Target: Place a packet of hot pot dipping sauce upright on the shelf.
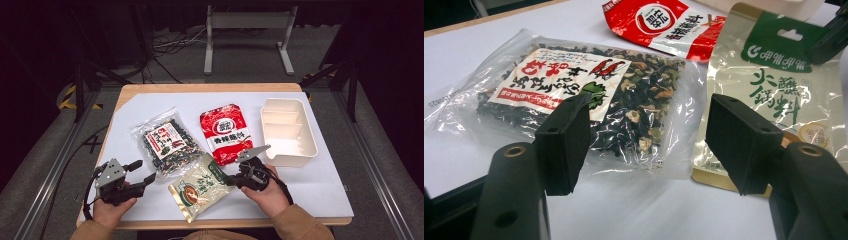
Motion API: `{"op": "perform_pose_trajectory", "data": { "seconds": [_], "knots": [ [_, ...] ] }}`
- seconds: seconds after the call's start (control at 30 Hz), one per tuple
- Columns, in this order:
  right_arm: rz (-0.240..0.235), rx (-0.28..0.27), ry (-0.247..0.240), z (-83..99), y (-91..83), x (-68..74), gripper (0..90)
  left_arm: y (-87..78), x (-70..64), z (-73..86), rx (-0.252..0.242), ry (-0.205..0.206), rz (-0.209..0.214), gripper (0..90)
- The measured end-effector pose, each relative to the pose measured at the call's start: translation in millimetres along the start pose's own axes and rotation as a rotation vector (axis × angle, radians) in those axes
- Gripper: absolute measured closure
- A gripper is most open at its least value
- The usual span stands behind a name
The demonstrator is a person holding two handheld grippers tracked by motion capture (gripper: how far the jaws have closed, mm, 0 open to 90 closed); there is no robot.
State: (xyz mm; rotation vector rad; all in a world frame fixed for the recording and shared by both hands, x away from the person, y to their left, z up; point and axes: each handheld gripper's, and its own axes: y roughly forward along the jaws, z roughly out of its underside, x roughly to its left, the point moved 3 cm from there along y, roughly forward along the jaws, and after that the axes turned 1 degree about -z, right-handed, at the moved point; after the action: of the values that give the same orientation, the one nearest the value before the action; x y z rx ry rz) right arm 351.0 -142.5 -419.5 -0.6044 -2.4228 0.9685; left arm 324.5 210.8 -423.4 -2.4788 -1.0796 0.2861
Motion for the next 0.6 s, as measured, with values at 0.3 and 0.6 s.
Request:
{"op": "perform_pose_trajectory", "data": {
  "seconds": [0.3, 0.6],
  "knots": [
    [0.016, -0.037, -0.049, -15.2, -19.4, 9.0, 90.0, 0.2, 2.1, 0.5, 0.001, -0.007, -0.006, 35.0],
    [0.036, -0.039, -0.142, -37.7, -36.9, 24.1, 90.0, -0.4, 3.6, 0.9, -0.007, -0.022, -0.007, 34.9]
  ]
}}
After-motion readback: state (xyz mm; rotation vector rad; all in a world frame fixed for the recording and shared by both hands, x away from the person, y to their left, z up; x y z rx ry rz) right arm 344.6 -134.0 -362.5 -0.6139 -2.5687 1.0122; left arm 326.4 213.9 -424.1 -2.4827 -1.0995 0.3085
